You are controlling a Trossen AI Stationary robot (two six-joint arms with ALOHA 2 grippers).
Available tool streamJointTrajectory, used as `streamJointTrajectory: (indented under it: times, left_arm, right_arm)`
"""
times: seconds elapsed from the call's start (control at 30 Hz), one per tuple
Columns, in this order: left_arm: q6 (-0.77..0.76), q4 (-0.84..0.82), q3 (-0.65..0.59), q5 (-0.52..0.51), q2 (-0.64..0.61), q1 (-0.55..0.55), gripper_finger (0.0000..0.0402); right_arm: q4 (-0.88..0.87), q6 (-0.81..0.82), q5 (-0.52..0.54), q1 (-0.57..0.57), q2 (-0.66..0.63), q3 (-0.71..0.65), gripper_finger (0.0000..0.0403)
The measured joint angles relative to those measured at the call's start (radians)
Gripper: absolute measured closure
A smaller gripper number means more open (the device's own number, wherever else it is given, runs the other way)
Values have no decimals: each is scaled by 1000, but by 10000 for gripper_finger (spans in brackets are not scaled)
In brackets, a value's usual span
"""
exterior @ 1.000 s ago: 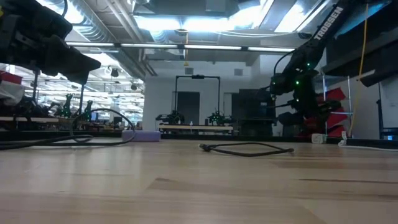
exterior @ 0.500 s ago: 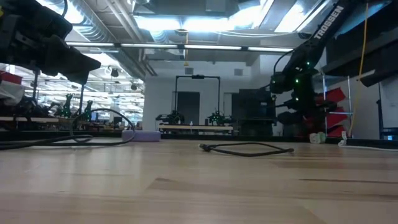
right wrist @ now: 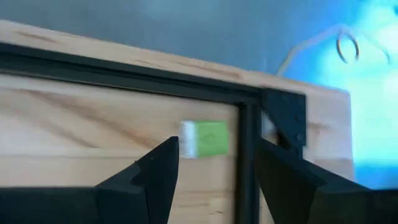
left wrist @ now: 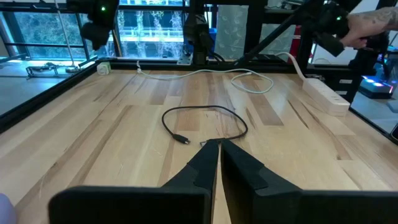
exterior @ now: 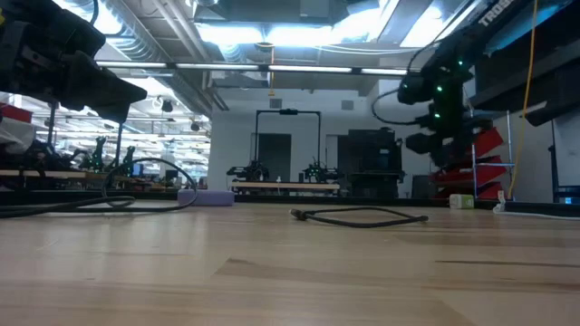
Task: Insert USB
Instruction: Prepare the green charger adapter
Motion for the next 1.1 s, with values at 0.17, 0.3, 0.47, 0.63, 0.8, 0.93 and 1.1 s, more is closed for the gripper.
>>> streamJointTrajectory:
  times: [0.17, 0.3, 0.47, 0.63, 0.8, 0.93, 1.1]
  left_arm:
    - [0, 0, 0, 0, 0, 0, 397]
    - [0, 0, 0, 0, 0, 0, 397]
    - [0, 0, 0, 0, 0, 0, 397]
    - [0, 0, 0, 0, 0, 0, 397]
    - [0, 0, 0, 0, 0, 0, 397]
    - [0, 0, 0, 0, 0, 0, 397]
    - [0, 0, 0, 0, 0, 0, 397]
  right_arm:
    - [-2, 23, 48, 18, 42, 14, 218]
    - [-58, 22, 85, 13, 111, 42, 234]
    - [-120, -6, 80, 7, 200, 86, 260]
    - [-119, -15, 79, -30, 216, 93, 265]
    - [-103, -28, 83, -32, 233, 95, 265]
    - [-111, -40, 74, -34, 258, 95, 283]
    - [-110, -58, 62, -45, 268, 97, 321]
